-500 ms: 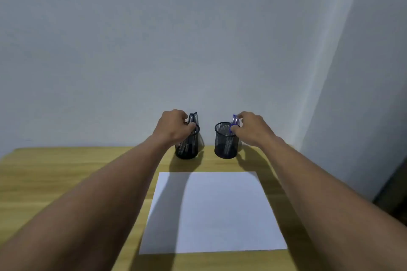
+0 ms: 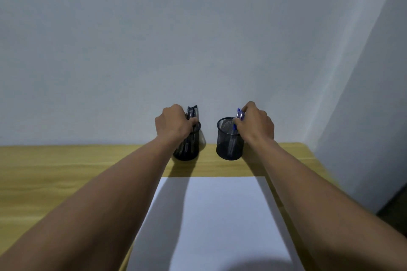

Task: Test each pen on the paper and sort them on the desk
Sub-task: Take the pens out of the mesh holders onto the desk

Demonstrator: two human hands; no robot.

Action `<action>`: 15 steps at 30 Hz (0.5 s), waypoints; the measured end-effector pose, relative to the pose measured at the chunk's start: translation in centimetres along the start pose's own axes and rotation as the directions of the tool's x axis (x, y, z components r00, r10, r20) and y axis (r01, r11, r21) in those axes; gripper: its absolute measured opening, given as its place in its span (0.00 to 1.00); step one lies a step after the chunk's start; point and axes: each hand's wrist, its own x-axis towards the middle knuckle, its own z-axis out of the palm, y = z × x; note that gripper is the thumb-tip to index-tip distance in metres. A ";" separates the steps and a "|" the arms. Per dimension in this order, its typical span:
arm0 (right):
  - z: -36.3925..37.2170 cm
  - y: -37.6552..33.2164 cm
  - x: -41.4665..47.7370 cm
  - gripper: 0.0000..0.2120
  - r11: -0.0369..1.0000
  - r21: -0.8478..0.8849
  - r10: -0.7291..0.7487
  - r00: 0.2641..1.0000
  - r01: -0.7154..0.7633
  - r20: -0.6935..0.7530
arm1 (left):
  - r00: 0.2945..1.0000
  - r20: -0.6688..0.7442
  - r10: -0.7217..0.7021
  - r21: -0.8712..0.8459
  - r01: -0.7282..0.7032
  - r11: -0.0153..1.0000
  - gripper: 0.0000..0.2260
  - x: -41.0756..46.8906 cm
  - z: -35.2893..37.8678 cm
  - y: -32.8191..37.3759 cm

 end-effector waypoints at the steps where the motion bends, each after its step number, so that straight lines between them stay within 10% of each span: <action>1: 0.2 0.0 0.1 0.12 1.000 0.008 0.004 1.000 -0.004 -0.008 | 1.000 0.005 -0.019 -0.020 0.019 1.000 0.19 0.1 0.1 0.1; 15: 1.1 -0.5 1.0 0.12 0.899 0.399 0.197 0.980 -0.183 0.007 | 0.994 0.096 -0.048 -0.143 0.062 0.988 0.11 0.5 0.6 0.0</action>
